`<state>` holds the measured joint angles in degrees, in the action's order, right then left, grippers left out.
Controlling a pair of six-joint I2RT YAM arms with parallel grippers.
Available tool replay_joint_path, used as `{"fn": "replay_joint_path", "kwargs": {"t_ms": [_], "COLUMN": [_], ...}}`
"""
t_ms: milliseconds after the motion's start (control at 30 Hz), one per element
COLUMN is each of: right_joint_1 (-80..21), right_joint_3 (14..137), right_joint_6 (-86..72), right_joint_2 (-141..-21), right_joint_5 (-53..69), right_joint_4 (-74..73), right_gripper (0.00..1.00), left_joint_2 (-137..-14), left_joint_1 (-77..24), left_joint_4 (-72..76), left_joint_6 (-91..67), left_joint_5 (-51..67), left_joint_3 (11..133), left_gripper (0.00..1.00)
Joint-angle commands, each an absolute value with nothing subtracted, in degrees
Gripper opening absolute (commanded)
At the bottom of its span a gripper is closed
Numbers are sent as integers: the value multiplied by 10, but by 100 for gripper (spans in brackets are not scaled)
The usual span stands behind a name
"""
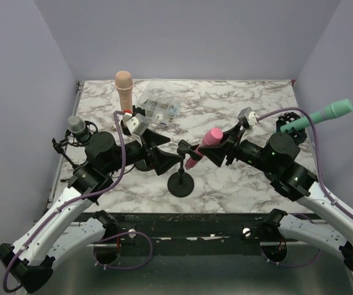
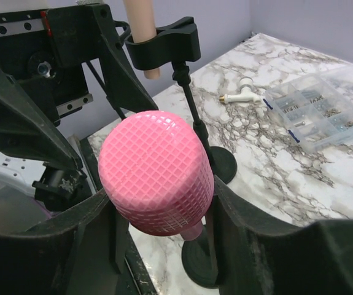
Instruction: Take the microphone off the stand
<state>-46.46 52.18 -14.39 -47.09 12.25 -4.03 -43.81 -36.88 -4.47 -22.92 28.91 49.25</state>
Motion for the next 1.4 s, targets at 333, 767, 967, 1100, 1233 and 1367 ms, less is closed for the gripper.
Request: {"fn": "replay_joint_path", "kwargs": {"t_ms": [333,767,967,1100,1233,1367], "right_joint_1": [-469,-469,-468,-468,-469,-468], "right_joint_3": [489,482,490,488,489,489], "right_joint_6": [-130,-125,-124,-126,-132,-134], "right_joint_2": [-463,-453,-452,-451,-451,-451], "right_joint_5": [173,180,180,182,184,183], "right_joint_4": [-6,-9,-21,-18,-13,-9], "right_gripper": [1,1,1,1,1,1], "left_joint_2": [-518,-575,-580,-584,-582,-578], "left_joint_1": [-374,-383,-404,-409,-410,-411], "left_joint_4": [-141,-106,-101,-103,-116,-127], "left_joint_6": [-132,-105,-90,-85,-72,-62], "left_joint_5": [380,410,389,381,360,346], "left_joint_3": [595,604,595,591,590,585], "left_gripper": [99,99,97,86,60,28]}}
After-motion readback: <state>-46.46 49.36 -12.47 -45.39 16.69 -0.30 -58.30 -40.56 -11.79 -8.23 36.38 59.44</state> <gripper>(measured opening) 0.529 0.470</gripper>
